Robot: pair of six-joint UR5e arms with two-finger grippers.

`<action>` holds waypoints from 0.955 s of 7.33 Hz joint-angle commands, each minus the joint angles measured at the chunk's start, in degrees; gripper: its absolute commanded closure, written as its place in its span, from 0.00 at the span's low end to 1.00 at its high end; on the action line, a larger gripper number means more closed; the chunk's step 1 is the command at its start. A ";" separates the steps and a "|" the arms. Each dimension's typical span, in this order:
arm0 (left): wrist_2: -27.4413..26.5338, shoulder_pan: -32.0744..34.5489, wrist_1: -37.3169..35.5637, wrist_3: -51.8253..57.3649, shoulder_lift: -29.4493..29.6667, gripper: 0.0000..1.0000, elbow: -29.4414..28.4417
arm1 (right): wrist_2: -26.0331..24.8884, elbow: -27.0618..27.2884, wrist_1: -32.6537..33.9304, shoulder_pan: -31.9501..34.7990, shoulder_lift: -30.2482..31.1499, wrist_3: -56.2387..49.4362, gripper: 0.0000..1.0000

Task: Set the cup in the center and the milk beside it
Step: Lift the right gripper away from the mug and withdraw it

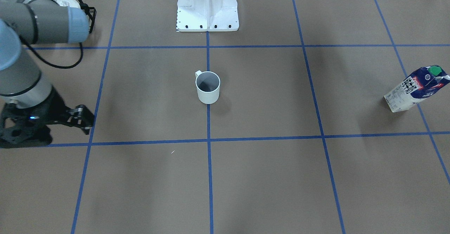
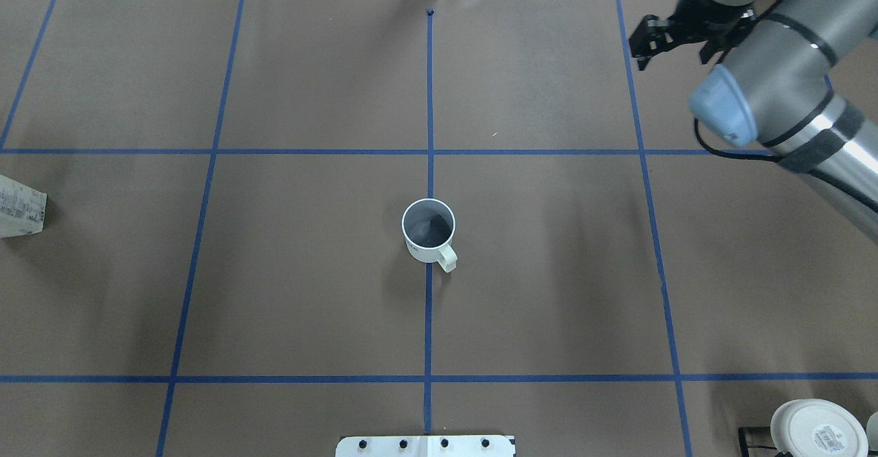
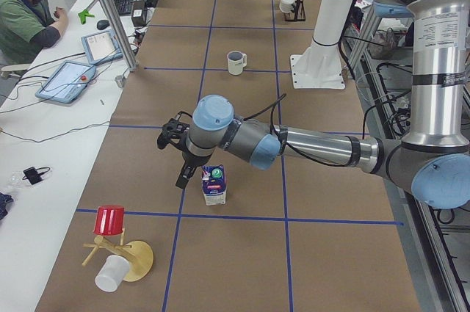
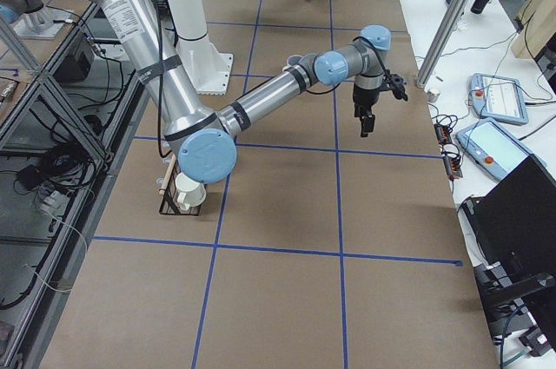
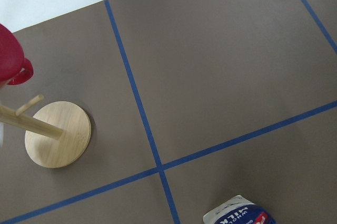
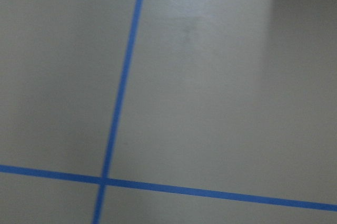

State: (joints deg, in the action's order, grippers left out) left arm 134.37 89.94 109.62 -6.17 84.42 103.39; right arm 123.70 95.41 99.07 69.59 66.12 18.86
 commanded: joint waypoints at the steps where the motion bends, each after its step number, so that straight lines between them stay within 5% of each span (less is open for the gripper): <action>1: -0.16 -3.61 0.24 -9.96 -3.46 0.01 2.17 | 2.86 -0.05 0.07 10.44 10.57 -19.50 0.00; 3: -0.51 -7.31 2.51 -15.71 -5.92 0.02 2.08 | 1.90 -0.14 -0.02 11.88 19.72 -20.36 0.00; 7: -0.69 -12.32 4.10 -17.91 -7.08 0.02 1.56 | 1.99 -0.40 -0.02 12.15 20.81 -20.36 0.00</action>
State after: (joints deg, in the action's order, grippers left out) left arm 133.78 79.59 112.77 -23.28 77.43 105.25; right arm 125.66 95.22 98.99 81.70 86.83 -1.47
